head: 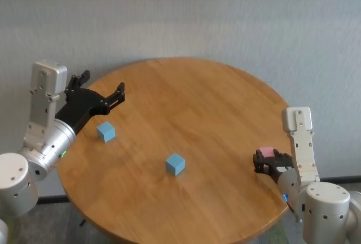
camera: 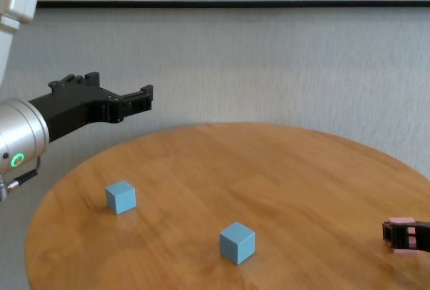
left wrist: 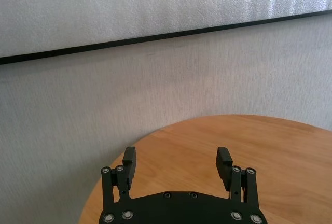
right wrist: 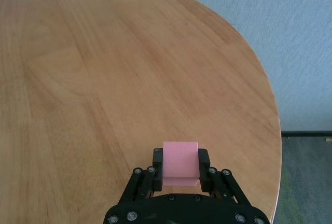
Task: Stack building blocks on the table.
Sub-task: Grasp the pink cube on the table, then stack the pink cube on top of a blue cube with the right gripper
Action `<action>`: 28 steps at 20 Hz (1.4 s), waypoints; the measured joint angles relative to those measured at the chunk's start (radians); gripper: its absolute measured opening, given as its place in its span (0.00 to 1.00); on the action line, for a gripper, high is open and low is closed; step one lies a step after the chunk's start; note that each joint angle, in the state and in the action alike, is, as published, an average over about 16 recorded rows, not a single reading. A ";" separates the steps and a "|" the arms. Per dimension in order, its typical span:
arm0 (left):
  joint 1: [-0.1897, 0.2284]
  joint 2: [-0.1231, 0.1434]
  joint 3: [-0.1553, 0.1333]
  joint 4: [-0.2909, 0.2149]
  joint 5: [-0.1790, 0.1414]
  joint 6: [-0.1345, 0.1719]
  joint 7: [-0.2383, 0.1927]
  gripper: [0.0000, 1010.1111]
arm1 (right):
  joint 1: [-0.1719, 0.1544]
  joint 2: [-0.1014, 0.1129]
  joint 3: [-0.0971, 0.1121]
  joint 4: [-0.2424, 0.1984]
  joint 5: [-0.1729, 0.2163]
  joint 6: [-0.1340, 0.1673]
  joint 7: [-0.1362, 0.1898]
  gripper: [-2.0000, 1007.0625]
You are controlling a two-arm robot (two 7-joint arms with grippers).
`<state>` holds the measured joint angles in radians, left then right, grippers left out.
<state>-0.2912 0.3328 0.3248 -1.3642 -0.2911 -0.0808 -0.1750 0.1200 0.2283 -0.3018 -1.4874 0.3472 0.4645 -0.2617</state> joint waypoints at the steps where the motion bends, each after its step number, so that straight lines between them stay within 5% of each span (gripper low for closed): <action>1: 0.000 0.000 0.000 0.000 0.000 0.000 0.000 0.99 | 0.000 0.000 0.000 0.000 0.000 0.000 0.000 0.45; 11: 0.000 0.000 0.000 0.000 0.000 0.000 0.000 0.99 | 0.000 0.002 -0.002 -0.001 0.000 -0.003 0.008 0.36; 17: 0.000 0.000 0.000 0.000 0.000 0.000 0.000 0.99 | 0.004 0.019 -0.011 -0.001 -0.004 -0.023 0.063 0.36; 21: 0.000 0.000 0.000 0.000 0.000 0.000 0.000 0.99 | 0.011 0.045 -0.025 -0.004 0.001 -0.041 0.151 0.36; 28: 0.000 0.000 0.000 0.000 0.000 0.000 0.000 0.99 | 0.051 0.126 -0.069 -0.017 0.021 -0.075 0.393 0.36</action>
<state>-0.2912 0.3329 0.3249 -1.3641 -0.2911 -0.0808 -0.1750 0.1708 0.3540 -0.3710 -1.5043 0.3681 0.3897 0.1317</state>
